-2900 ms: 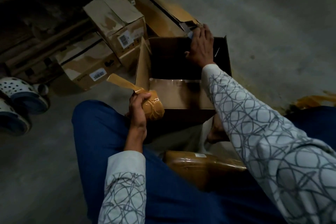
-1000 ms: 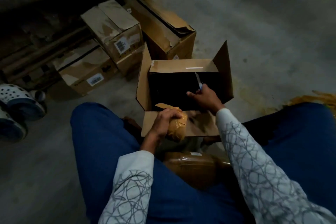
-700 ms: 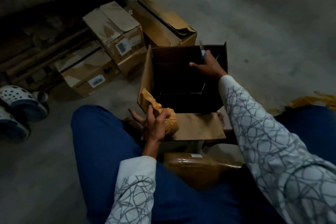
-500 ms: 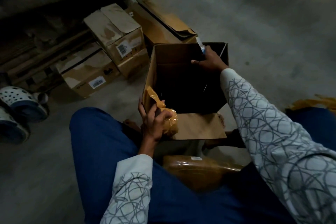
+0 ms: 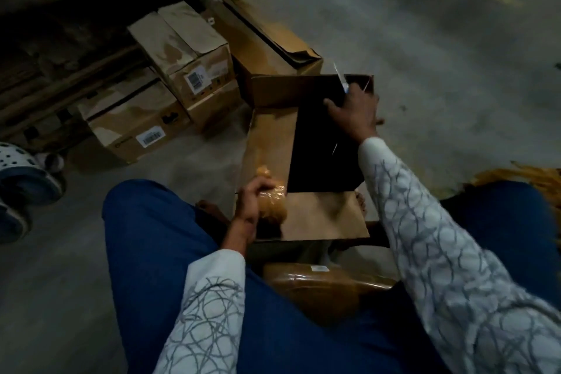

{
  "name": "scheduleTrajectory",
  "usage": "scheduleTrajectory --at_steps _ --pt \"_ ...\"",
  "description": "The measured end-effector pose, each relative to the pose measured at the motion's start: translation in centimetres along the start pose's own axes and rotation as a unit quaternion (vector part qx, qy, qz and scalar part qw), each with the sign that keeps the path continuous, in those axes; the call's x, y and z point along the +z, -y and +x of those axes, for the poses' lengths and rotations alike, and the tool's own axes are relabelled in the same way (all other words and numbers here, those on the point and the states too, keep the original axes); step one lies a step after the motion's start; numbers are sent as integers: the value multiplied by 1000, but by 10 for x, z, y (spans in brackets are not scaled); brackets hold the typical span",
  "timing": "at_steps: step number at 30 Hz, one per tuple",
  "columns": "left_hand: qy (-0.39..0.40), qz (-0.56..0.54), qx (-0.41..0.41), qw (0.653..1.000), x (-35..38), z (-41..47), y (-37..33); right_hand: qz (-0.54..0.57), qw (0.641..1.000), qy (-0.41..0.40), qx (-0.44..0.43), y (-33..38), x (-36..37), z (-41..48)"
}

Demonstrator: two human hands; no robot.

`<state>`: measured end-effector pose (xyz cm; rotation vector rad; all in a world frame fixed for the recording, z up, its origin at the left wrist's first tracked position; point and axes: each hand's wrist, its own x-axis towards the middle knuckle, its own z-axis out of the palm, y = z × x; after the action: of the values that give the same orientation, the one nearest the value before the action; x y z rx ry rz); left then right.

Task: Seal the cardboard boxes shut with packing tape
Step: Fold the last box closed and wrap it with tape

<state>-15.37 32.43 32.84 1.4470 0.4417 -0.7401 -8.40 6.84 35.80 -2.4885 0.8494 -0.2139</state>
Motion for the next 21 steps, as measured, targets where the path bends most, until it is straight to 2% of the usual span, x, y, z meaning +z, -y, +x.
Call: scheduleTrajectory --at_steps 3,6,11,15,21 --pt "-57 -86 0 995 -11 7 -3 95 993 -49 -41 -16 14 -52" --pt "-80 -93 17 992 -9 12 -4 127 985 -100 -65 -28 33 -94" --pt "-46 -99 -10 994 5 15 -4 121 984 88 -97 -31 48 -128" --pt "-36 -104 -25 994 9 22 -10 128 949 269 -103 -43 50 -138" --pt "10 -79 -37 996 8 19 -9 110 925 363 -9 -48 43 -142"
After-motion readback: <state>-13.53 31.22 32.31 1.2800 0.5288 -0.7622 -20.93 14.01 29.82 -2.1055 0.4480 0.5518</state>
